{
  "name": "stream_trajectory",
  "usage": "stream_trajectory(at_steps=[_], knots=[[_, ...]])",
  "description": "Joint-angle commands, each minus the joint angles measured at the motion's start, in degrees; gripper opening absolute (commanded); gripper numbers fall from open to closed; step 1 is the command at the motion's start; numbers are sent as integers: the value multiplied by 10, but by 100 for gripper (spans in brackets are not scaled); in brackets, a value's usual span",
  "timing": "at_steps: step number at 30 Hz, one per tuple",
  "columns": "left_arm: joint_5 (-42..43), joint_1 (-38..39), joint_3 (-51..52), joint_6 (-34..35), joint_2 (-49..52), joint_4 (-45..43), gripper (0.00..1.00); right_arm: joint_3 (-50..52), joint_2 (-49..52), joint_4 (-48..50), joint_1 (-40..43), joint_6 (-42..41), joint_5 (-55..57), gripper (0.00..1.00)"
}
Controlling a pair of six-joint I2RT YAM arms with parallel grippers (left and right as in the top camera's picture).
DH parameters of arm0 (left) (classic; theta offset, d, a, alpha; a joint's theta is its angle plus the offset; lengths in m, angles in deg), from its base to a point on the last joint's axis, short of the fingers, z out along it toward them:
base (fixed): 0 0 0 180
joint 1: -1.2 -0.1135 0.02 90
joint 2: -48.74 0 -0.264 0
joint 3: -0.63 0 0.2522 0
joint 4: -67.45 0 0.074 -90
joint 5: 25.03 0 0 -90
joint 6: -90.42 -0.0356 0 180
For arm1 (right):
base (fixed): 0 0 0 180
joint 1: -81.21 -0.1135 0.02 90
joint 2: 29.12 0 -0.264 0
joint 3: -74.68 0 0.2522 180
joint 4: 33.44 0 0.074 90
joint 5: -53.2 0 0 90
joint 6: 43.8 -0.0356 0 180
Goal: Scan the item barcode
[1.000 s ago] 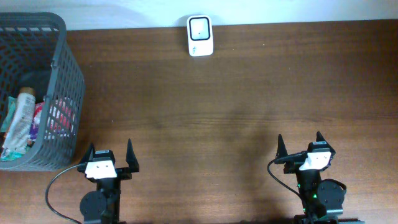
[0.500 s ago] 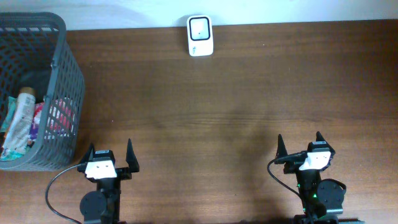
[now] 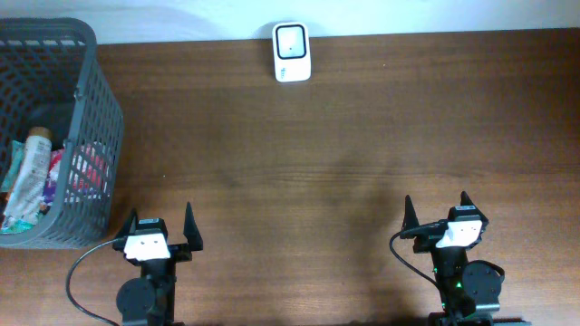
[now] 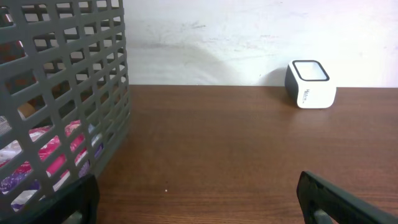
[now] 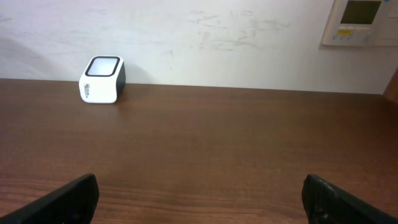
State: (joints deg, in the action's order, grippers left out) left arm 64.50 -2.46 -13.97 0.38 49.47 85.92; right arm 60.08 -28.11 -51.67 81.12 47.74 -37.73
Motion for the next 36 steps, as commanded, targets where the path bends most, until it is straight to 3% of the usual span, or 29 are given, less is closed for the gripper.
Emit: stream_trajectory(at_steps=[1, 4, 6, 10, 12, 17, 24, 27, 31, 36], knots=[[-5, 2, 3, -9, -3, 1, 99, 5, 2, -1, -4, 0, 7, 99], [28, 2, 3, -9, -3, -4, 99, 5, 2, -1, -4, 0, 7, 99], [62, 2, 3, -9, -3, -53, 99, 5, 2, -1, -4, 0, 7, 99], [196, 2, 2, -8, -3, -283, 99, 5, 2, -1, -4, 0, 7, 99], [216, 2, -11, 11, -3, -327, 99, 5, 2, -1, -4, 0, 7, 99], [222, 2, -108, 39, 14, -279, 99, 5, 2, -1, -4, 0, 7, 99], [263, 2, -337, 17, 126, -33, 99, 5, 2, -1, -4, 0, 7, 99], [299, 2, -367, 16, 162, -40, 99, 5, 2, -1, -4, 0, 7, 99], [300, 2, -368, 16, 168, -131, 99, 5, 2, -1, -4, 0, 7, 99], [219, 2, -420, 58, 210, -169, 99, 5, 2, -1, -4, 0, 7, 99]])
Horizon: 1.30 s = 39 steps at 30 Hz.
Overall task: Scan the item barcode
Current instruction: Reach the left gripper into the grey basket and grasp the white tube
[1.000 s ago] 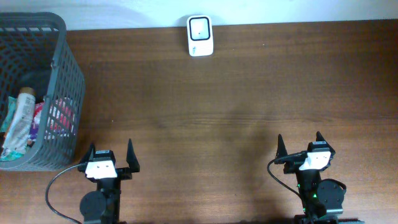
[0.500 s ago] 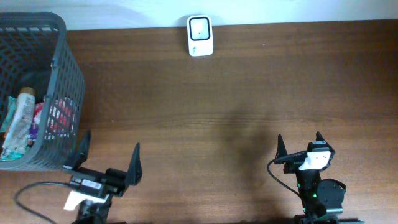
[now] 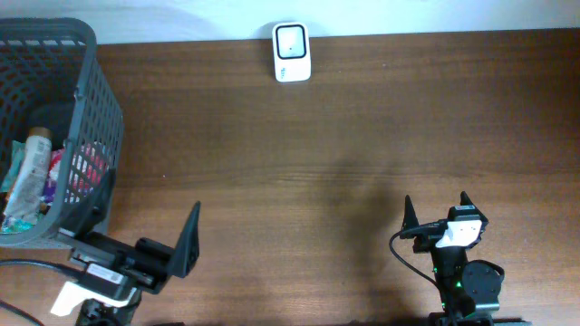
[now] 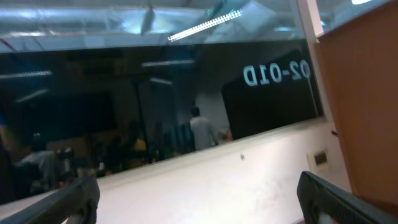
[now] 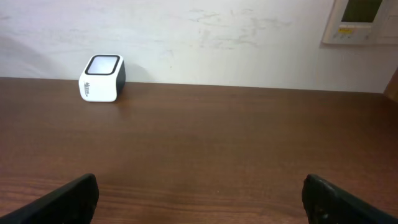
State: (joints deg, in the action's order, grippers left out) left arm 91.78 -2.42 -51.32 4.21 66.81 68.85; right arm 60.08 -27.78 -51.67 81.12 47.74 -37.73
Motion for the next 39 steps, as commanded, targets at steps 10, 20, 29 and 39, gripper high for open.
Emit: stream_trajectory(at_steps=[10, 20, 29, 39], knots=[[-213, 1, -325, -197, 360, 268, 99, 5, -1, -1, -4, 0, 7, 99], [-400, -119, -592, -38, 599, 446, 99, 5, -1, -1, -4, 0, 7, 99], [-402, -239, -624, -38, 710, 524, 99, 5, -1, -1, -4, 0, 7, 99], [-395, -313, -624, -103, 831, 626, 99, 5, -1, -1, -4, 0, 7, 99]])
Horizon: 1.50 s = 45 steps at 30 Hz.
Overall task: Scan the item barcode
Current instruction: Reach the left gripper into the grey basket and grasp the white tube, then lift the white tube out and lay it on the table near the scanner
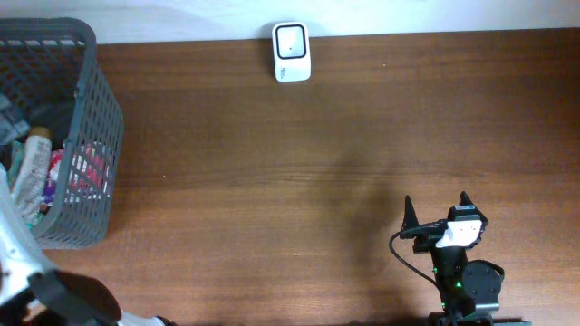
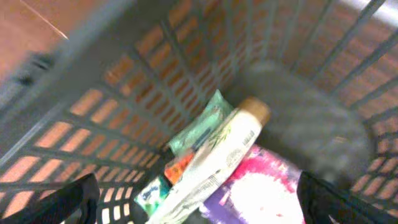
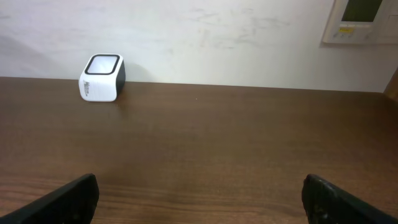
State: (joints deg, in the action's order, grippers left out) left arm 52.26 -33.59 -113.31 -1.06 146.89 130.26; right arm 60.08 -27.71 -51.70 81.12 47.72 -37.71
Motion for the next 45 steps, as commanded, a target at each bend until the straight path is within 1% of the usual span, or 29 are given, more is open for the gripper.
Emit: stream_trajectory(at_steps=[1, 2, 4, 6, 8, 9, 10, 11, 13, 14, 15, 18, 19, 22, 24, 25, 27, 29, 30, 31, 32, 33, 34, 36, 37, 38, 39, 42, 45], knots=[[0, -1, -4, -60, 39, 12, 97, 5, -2, -1, -4, 0, 7, 99], [0, -1, -4, -73, 49, 15, 95, 5, -2, -1, -4, 0, 7, 99], [0, -1, -3, -97, 60, 25, 94, 5, -2, -1, -4, 0, 7, 99], [0, -1, -2, -118, 71, 27, 87, 5, -2, -1, -4, 0, 7, 99], [0, -1, 0, -154, 86, 36, 84, 5, -2, -1, -4, 0, 7, 99], [0, -2, 1, -154, 90, 35, 84, 5, -2, -1, -4, 0, 7, 99], [0, -2, 2, -154, 97, 33, 80, 5, -2, -1, -4, 0, 7, 99], [0, -2, 4, -155, 102, 32, 79, 5, -2, -1, -4, 0, 7, 99], [0, -2, 10, -179, 114, 26, 75, 5, -2, -1, -4, 0, 7, 99], [0, -2, 14, -193, 122, 19, 77, 5, -2, -1, -4, 0, 7, 99], [0, -2, 17, -202, 128, 13, 81, 5, -2, -1, -4, 0, 7, 99], [-3, -4, 18, -232, 155, 3, 82, 5, -2, -1, -4, 0, 7, 98], [-5, -6, 18, -240, 163, 0, 80, 5, -2, -1, -4, 0, 7, 99], [-6, -15, 18, -240, 182, -8, 82, 5, -2, -1, -4, 0, 7, 99], [11, -22, 18, -240, 196, -7, 82, 5, -2, -1, -4, 0, 7, 99], [33, -25, 18, -240, 203, -5, 82, 5, -2, -1, -4, 0, 7, 99], [100, -33, 19, -240, 218, -3, 76, 5, -2, -1, -4, 0, 7, 98], [115, -37, 19, -240, 231, -2, 74, 5, -2, -1, -4, 0, 7, 99], [113, -38, 19, -240, 239, 2, 72, 5, -2, -1, -4, 0, 7, 99], [114, -38, 19, -240, 245, 5, 59, 5, -2, -1, -4, 0, 7, 98], [115, -39, 19, -240, 247, 7, 42, 5, -2, -1, -4, 0, 7, 98], [115, -39, 19, -240, 247, 7, 29, 5, -2, -1, -4, 0, 7, 99], [115, -39, 19, -239, 247, 7, 24, 5, -2, -1, -4, 0, 7, 99], [115, -39, 18, -239, 245, 6, 22, 5, -2, -1, -4, 0, 7, 99], [115, -39, 16, -239, 243, 6, 15, 5, -2, -1, -4, 0, 7, 99], [115, -39, 12, -235, 239, 6, 1, 5, -2, -1, -4, 0, 7, 99], [115, -39, 8, -221, 234, 6, 0, 5, -2, -1, -4, 0, 7, 99], [115, -39, -28, -137, 200, 6, 0, 5, -2, -1, -4, 0, 7, 99], [115, -39, -56, -72, 152, 7, 0, 5, -2, -1, -4, 0, 7, 99]])
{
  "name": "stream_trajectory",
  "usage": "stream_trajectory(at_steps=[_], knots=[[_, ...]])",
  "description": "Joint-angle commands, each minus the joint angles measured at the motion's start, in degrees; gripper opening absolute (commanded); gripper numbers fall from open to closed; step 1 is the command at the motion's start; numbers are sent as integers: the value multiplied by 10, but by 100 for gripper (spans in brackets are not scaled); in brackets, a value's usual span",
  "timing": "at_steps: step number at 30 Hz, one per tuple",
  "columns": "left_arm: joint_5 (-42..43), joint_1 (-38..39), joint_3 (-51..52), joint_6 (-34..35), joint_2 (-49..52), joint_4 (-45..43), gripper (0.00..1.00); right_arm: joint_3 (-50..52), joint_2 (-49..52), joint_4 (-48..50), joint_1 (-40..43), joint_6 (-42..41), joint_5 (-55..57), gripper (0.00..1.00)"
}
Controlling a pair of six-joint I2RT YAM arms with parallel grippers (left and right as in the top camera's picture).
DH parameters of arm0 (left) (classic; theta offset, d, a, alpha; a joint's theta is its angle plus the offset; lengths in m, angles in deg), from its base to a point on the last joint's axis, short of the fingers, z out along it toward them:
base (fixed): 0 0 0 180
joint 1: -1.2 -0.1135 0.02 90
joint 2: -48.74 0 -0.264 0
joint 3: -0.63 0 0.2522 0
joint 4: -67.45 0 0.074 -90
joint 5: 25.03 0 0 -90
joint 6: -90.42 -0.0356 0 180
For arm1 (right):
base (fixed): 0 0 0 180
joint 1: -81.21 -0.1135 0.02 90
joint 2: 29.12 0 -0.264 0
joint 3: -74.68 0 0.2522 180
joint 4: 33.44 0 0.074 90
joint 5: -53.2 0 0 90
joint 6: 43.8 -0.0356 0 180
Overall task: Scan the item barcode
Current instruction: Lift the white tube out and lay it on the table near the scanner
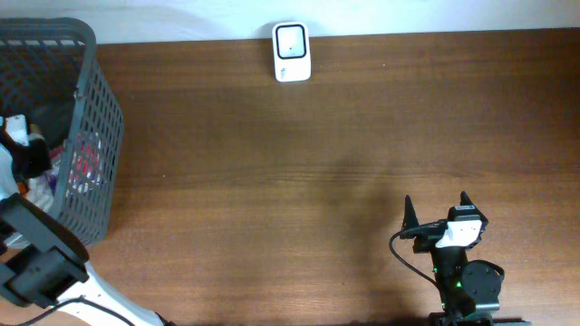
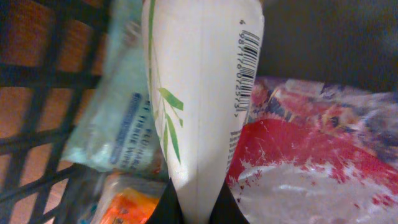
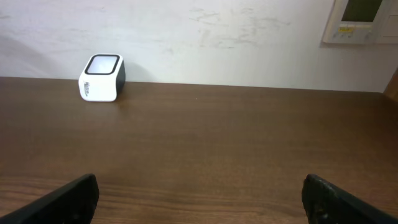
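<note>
The item is a white tube (image 2: 199,93) with green leaf print and a barcode (image 2: 245,71) along its side. It lies inside the grey basket (image 1: 89,86) at the table's left. My left gripper (image 2: 198,210) is down in the basket (image 1: 27,156), shut on the tube's flat end, one dark finger on each side. The white scanner (image 1: 292,40) stands at the table's far edge, and the right wrist view shows this scanner (image 3: 102,78) too. My right gripper (image 1: 439,210) rests open near the front edge with nothing between its fingers.
Around the tube lie a red and clear packet (image 2: 311,162), a pale green tissue pack (image 2: 115,124) and an orange packet (image 2: 124,205). The basket's grid wall (image 2: 37,74) stands close on the left. A wall panel (image 3: 359,22) hangs behind the table.
My left gripper was open above the basket, looking down on the tube. Now it is down among the items and shut on the tube's end. The right arm has not moved.
Both grippers rested open at the table's front edge. Then my left arm was raised and turned away from the table, then held open over the basket. Now it is inside the basket, shut on the white tube.
</note>
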State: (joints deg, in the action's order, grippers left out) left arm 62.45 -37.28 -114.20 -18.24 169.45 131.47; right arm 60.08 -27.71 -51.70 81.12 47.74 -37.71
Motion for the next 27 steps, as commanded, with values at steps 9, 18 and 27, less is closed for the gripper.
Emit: stream_trajectory(at_steps=[9, 18, 27], knots=[[217, -2, -56, 207, -223, -97, 0, 5, -2, -1, -4, 0, 7, 99], [363, -2, -56, 283, -259, -161, 0, 5, -2, -1, -4, 0, 7, 99], [572, 23, -56, 503, -269, -303, 0, 5, -2, -1, -4, 0, 7, 99]])
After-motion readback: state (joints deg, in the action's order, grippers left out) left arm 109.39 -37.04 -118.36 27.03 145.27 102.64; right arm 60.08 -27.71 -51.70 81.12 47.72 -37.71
